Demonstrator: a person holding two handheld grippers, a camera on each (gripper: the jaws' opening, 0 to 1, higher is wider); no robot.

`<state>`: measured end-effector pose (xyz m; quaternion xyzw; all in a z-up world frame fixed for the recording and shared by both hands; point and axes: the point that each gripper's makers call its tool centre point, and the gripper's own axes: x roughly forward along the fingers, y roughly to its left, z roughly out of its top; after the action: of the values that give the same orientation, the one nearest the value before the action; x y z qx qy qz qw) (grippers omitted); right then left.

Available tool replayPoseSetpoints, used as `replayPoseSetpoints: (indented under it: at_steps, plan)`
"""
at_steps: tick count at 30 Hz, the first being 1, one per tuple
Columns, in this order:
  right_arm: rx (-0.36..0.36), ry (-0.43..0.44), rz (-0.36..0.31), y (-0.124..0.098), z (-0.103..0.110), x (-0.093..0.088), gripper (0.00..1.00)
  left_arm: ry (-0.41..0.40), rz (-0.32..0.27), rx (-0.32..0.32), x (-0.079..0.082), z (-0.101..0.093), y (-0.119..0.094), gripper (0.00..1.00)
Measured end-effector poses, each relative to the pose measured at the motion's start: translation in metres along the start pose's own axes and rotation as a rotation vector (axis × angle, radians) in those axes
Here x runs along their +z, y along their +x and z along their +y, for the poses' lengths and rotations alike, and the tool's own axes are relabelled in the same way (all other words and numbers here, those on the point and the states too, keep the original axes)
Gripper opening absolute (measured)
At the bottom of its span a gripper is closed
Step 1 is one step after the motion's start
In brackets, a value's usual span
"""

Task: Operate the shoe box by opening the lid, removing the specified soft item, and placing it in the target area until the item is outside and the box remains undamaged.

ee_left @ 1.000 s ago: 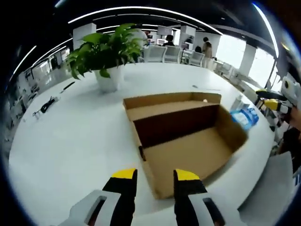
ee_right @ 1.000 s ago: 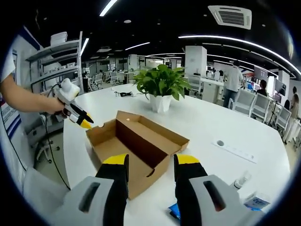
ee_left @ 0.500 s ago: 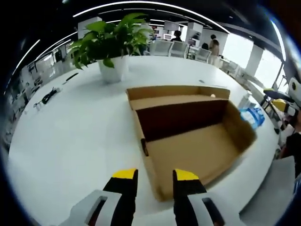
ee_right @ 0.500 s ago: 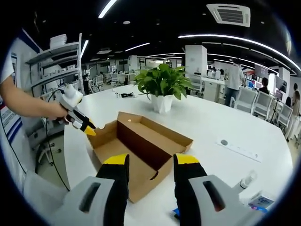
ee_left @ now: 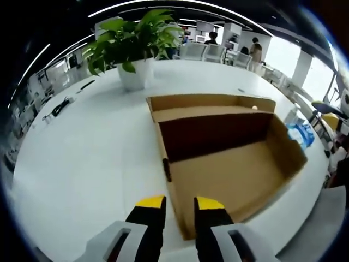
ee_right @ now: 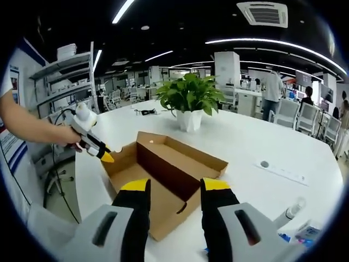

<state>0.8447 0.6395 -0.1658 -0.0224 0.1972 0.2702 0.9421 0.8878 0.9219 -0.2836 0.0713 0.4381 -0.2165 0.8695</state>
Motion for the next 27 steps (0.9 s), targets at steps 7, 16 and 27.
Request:
replayPoseSetpoints:
  at_steps: [7,16,27]
  plan:
    - [0.016,0.018,-0.013,0.012,0.002,-0.001,0.33,-0.020,0.027,0.027,-0.005,-0.003,0.004,0.16]
    - [0.017,0.060,-0.028,0.028,-0.004,-0.001,0.32,0.011,0.053,0.074,-0.008,0.004,0.007,0.09]
    - [-0.030,0.067,-0.020,0.058,-0.040,0.017,0.33,-0.028,0.038,0.111,-0.012,0.005,0.006,0.07]
